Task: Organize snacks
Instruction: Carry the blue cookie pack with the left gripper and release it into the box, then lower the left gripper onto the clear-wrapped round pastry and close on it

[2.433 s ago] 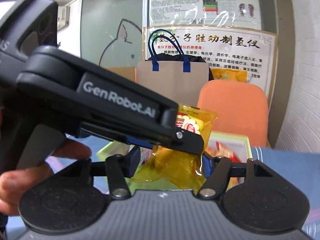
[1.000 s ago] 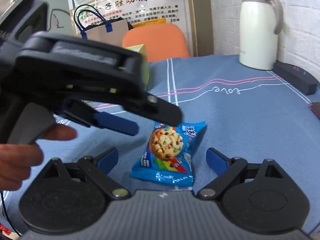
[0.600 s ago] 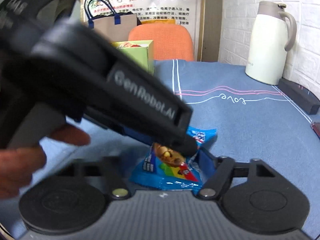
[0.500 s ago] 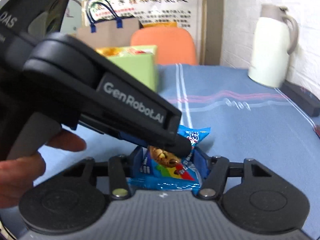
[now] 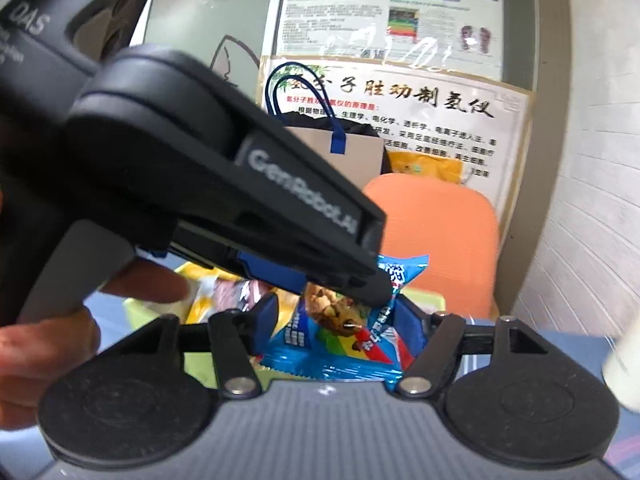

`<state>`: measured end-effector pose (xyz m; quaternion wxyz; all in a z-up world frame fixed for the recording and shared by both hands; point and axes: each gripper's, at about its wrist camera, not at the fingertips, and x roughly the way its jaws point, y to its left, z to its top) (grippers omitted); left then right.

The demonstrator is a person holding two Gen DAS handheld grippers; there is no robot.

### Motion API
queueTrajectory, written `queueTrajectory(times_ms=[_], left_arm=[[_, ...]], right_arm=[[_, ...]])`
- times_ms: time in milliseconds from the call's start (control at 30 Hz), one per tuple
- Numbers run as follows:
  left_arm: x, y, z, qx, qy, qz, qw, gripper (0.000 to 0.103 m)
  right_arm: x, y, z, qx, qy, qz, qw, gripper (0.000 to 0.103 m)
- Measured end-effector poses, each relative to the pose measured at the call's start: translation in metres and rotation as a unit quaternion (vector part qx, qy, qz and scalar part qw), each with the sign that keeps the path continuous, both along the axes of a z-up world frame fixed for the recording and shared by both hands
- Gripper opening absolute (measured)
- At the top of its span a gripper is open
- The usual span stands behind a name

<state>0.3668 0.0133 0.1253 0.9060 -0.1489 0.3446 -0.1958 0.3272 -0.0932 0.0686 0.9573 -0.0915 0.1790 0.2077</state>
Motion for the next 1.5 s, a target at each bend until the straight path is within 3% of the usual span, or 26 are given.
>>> queueTrajectory(times_ms=[167, 267, 300, 367, 500, 600, 667, 800, 900, 967, 1067, 1167, 1233, 1500], left_arm=[[0.057, -0.009, -0.033, 0.031, 0.037, 0.008, 0.9988, 0.02], [0.073, -0.009, -0.061, 0.028, 0.065, 0.008, 0.9974, 0.035], [0.073, -0.008, -0.064, 0.029, 0.06, 0.004, 0.9978, 0.036], [0.064, -0.003, -0.059, 0.019, 0.039, -0.005, 0.999, 0.046], [0.028, 0.018, -0.031, -0.014, -0.024, -0.006, 0.9996, 0.062], [-0.013, 0.04, -0.016, -0.033, -0.059, -0.015, 0.9976, 0.068], [-0.039, 0.054, -0.016, -0.037, -0.063, -0.025, 0.997, 0.068], [-0.079, 0.077, -0.043, -0.039, -0.03, -0.026, 0.9985, 0.068], [-0.073, 0.084, -0.072, -0.034, 0.026, -0.001, 0.9991, 0.063], [-0.061, 0.086, -0.089, -0.044, 0.061, -0.011, 0.9971, 0.06], [-0.047, 0.084, -0.105, -0.039, 0.086, -0.029, 0.9951, 0.059], [-0.041, 0.083, -0.121, -0.038, 0.115, -0.038, 0.992, 0.05], [-0.044, 0.082, -0.129, -0.034, 0.129, -0.04, 0.9903, 0.043], [-0.088, 0.064, -0.131, -0.036, 0.121, -0.088, 0.9881, 0.042]], right_arm=[[0.053, 0.005, -0.028, 0.002, 0.063, 0.003, 0.998, 0.072], [0.065, -0.002, -0.044, 0.021, 0.088, 0.001, 0.996, 0.077], [0.061, -0.003, -0.043, 0.017, 0.083, 0.002, 0.996, 0.079], [0.049, -0.009, -0.037, 0.03, 0.072, 0.002, 0.997, 0.094], [-0.002, -0.025, -0.013, 0.058, 0.017, -0.001, 0.998, 0.093], [-0.053, -0.032, -0.005, 0.075, -0.009, 0.012, 0.997, 0.093], [-0.084, -0.03, -0.012, 0.075, -0.001, 0.026, 0.997, 0.093], [-0.092, -0.021, -0.048, 0.053, 0.067, 0.062, 0.994, 0.093], [-0.068, 0.004, -0.073, 0.031, 0.121, 0.084, 0.989, 0.093], [-0.053, 0.015, -0.085, 0.012, 0.13, 0.096, 0.987, 0.093], [-0.041, 0.032, -0.095, -0.021, 0.141, 0.119, 0.983, 0.093], [-0.036, 0.042, -0.102, -0.039, 0.171, 0.12, 0.977, 0.093], [-0.049, 0.04, -0.102, -0.032, 0.171, 0.12, 0.977, 0.093], [-0.134, 0.031, -0.099, 0.008, 0.187, 0.117, 0.975, 0.093]])
